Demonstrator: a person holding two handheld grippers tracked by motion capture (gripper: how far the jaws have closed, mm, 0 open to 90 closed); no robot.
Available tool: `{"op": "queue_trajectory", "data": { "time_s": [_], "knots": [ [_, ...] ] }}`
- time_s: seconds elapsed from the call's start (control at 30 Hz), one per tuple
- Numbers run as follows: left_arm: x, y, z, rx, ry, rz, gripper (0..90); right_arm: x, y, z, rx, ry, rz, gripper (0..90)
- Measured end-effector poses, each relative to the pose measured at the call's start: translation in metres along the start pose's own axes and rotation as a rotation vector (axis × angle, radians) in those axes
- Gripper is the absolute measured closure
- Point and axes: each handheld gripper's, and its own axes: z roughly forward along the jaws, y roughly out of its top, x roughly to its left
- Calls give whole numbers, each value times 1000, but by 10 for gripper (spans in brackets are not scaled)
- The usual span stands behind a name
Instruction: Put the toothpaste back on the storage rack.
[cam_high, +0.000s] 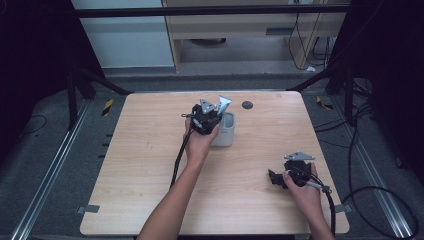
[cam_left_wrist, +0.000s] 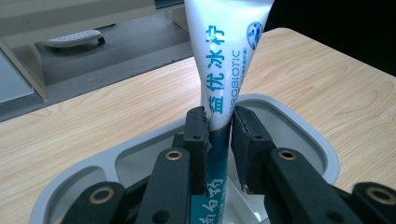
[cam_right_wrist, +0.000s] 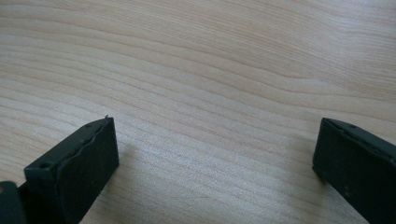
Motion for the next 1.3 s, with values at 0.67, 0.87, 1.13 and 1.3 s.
{"op": "queue_trajectory", "data": {
  "time_s": [0.67,0.87,1.13,1.3],
  "knots": [
    [-2,-6,-21,-11,-23,22,603,0,0,0,0,0,-1,5],
    [-3,-7,-28,2,-31,38,557,0,0,0,0,-1,0,5],
    [-4,-5,-36,39,-78,61,459,0,0,0,0,-2,-2,5],
    [-4,-5,-39,72,-94,85,358,0,0,0,0,-2,-2,5]
  ]
}}
